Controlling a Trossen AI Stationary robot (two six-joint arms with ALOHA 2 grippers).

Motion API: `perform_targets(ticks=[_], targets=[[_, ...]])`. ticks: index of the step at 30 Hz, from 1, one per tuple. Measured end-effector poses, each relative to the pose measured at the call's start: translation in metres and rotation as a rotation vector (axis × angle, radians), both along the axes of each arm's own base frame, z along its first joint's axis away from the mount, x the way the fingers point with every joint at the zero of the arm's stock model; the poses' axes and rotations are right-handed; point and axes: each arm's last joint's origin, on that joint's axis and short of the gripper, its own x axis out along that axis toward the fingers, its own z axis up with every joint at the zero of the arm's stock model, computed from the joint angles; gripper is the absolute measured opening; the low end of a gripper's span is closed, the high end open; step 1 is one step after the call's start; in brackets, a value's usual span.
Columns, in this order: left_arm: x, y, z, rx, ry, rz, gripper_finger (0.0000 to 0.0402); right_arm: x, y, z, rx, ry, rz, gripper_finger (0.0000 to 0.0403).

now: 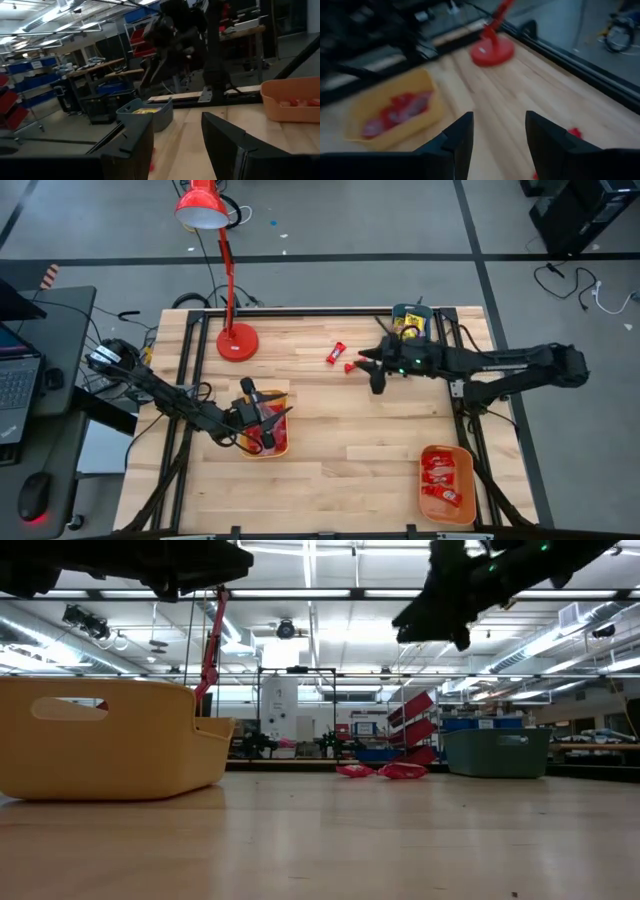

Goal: Sort candy
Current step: Put the red chocolate into the orange bin

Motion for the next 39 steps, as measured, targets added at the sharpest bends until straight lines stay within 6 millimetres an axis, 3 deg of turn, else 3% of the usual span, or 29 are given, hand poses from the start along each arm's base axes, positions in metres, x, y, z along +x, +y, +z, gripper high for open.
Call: perform_targets(ticks=[9, 17, 22, 28, 39], targets=[[-0.002, 0.004, -0.003, -0.001, 0.036, 0.147, 0.0168, 0.034, -0.031, 0.007, -0.029, 0.215, -0.088, 0.0164], [-0.002, 0.004, -0.005, 0.008, 0.054, 0.169, 0.0168, 0.073, -0.063, 0.006, 0.036, 0.414, -0.104, 0.0164], [-0.003, 0.005, -0.006, 0.031, 0.080, 0.232, 0.0168, 0.097, -0.080, -0.006, 0.042, 0.495, -0.095, 0.0164], [-0.008, 0.002, -0.006, 0.072, 0.124, 0.341, 0.0168, 0.116, -0.096, -0.018, 0.145, 0.464, -0.191, 0.0161], [-0.014, 0.004, -0.008, 0.124, 0.211, 0.557, 0.0168, 0.126, -0.119, -0.061, 0.228, 0.566, -0.268, 0.0158]])
